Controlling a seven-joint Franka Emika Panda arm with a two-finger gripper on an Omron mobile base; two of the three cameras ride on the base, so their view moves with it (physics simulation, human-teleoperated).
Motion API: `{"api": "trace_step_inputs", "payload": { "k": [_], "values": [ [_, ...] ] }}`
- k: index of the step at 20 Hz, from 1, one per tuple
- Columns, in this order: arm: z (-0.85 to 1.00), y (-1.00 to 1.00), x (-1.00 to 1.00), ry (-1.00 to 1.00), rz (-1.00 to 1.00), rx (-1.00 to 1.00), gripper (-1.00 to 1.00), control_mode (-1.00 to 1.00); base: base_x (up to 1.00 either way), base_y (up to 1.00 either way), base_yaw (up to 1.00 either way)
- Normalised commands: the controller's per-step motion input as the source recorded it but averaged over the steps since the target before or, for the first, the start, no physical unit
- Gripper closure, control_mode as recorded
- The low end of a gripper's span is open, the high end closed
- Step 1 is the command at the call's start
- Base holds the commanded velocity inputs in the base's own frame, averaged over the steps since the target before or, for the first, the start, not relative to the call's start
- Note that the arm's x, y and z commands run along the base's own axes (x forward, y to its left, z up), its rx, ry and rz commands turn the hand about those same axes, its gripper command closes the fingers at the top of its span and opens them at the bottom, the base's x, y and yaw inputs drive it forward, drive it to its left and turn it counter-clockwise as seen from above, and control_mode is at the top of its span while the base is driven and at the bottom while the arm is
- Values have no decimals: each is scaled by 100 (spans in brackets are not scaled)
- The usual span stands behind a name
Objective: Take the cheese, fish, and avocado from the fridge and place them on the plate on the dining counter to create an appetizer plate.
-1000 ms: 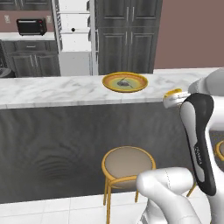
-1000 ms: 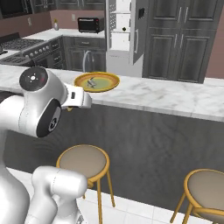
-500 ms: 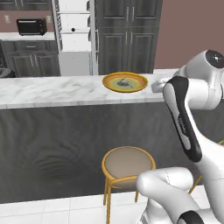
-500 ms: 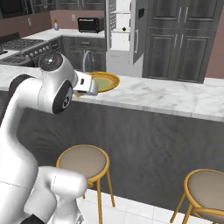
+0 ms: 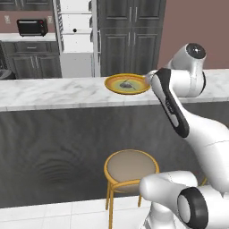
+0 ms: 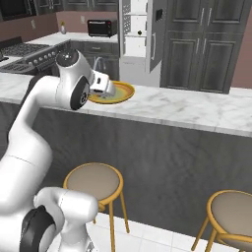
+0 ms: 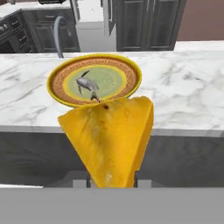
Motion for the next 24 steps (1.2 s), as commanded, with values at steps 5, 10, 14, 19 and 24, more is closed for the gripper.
{"api": "trace_step_inputs", "payload": {
  "k": [5,10,14,19,24],
  "values": [
    [0,0,55,0,-5,0,100,-100,0,0,0],
    [-8,0,43,0,-3,0,100,-100,0,0,0],
    [-15,0,36,0,-3,0,100,-100,0,0,0],
    [-18,0,33,0,-2,0,100,-100,0,0,0],
    [-18,0,34,0,-1,0,100,-100,0,0,0]
  ]
}}
